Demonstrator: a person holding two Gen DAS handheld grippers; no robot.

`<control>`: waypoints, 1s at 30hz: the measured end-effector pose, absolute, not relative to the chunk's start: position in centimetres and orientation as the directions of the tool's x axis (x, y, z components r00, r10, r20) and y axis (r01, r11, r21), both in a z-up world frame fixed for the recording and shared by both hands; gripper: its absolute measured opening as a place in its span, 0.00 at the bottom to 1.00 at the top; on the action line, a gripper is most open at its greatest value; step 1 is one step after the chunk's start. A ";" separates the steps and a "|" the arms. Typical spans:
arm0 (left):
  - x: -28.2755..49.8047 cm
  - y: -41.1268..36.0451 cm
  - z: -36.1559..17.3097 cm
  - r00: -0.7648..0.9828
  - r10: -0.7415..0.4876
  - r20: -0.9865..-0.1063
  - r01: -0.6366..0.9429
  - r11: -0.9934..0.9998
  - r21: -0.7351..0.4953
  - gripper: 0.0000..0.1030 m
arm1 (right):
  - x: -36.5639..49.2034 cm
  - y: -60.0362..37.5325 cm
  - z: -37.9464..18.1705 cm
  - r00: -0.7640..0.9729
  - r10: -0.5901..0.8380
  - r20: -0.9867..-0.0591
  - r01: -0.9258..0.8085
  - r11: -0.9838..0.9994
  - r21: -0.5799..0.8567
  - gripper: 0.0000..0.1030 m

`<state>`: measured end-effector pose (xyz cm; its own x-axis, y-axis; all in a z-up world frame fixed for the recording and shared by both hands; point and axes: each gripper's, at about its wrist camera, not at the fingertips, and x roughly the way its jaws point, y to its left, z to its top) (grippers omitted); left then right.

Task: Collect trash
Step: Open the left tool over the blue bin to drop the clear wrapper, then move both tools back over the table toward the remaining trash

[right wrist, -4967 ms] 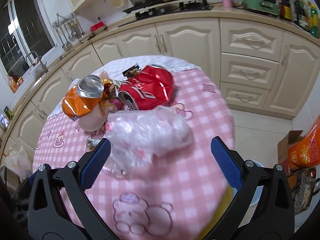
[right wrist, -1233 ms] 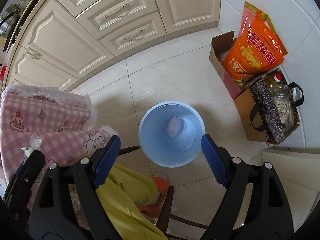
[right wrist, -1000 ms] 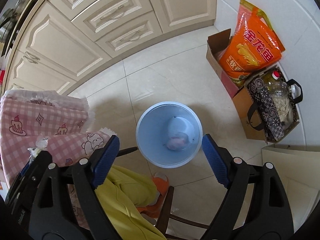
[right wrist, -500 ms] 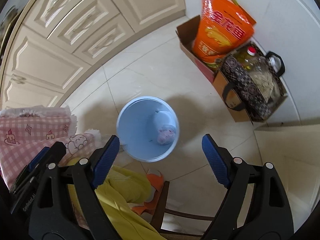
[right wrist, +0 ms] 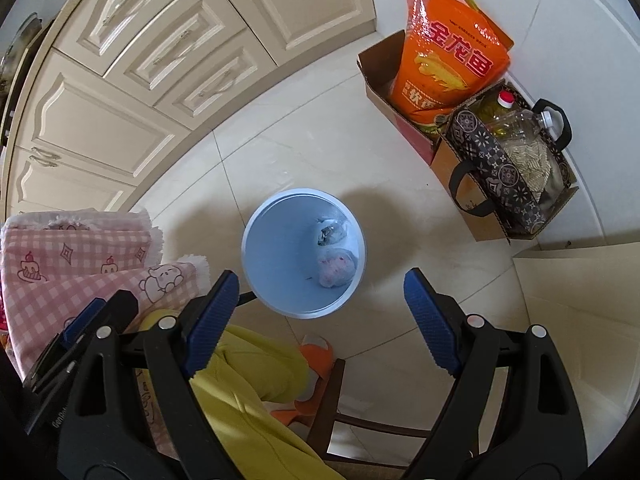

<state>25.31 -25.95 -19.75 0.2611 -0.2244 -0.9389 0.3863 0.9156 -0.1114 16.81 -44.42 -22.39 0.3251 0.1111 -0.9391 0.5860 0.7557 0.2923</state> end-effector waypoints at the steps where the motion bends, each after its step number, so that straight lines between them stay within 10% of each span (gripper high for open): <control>1: 25.1 -25.7 -19.5 0.265 -0.228 -0.937 0.385 0.916 -0.113 0.68 | 16.8 -44.2 -22.1 0.330 0.108 -0.938 0.583 0.758 0.292 0.81; 30: 19.5 -10.8 -6.9 0.514 -0.367 -0.775 0.275 0.927 -0.255 0.72 | 16.5 -29.3 -8.8 0.548 0.073 -0.833 0.308 0.908 0.283 0.81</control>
<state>19.51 -10.81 -6.89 0.5145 -0.3666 -0.7752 0.2755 0.9268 -0.2554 16.51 -29.25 -8.84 0.5482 0.0733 -0.8332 0.3080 0.9085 0.2825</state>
